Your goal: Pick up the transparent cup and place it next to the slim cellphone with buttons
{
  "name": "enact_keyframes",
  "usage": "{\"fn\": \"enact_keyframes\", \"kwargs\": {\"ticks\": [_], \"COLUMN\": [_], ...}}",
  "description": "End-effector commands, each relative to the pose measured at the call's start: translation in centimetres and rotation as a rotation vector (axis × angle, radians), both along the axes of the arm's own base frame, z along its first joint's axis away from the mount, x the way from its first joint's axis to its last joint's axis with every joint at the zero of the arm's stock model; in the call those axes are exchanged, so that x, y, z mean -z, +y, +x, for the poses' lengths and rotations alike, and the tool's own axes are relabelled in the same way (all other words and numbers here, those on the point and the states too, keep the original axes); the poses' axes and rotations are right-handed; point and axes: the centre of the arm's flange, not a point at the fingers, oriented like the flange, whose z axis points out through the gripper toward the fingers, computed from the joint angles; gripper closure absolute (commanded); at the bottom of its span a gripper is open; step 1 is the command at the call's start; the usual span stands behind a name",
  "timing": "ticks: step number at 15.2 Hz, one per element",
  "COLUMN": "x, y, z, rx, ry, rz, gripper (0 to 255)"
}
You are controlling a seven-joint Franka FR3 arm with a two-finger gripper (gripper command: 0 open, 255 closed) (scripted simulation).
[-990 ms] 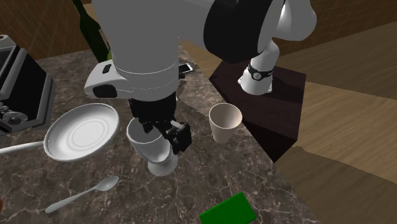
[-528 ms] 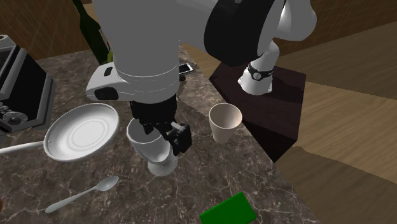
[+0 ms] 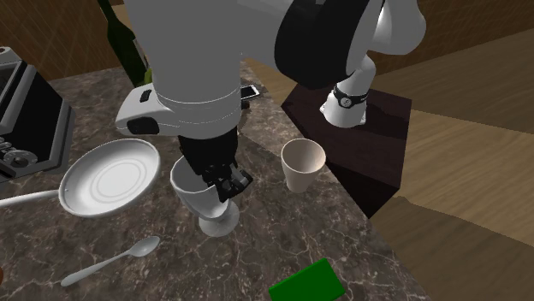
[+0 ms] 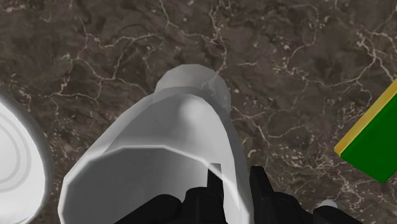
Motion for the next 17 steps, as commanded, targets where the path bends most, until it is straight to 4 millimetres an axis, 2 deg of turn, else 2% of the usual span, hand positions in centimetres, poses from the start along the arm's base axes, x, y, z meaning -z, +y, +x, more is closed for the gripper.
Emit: {"fn": "enact_keyframes", "kwargs": {"ticks": [1,3,17], "x": [0.0,0.0,-7.4], "y": [0.0,0.0,0.0], "z": [0.0,0.0,0.0], "rx": [0.0,0.0,0.0], "ry": [0.0,0.0,0.0], "rz": [0.0,0.0,0.0], "gripper": [255,255,255]}}
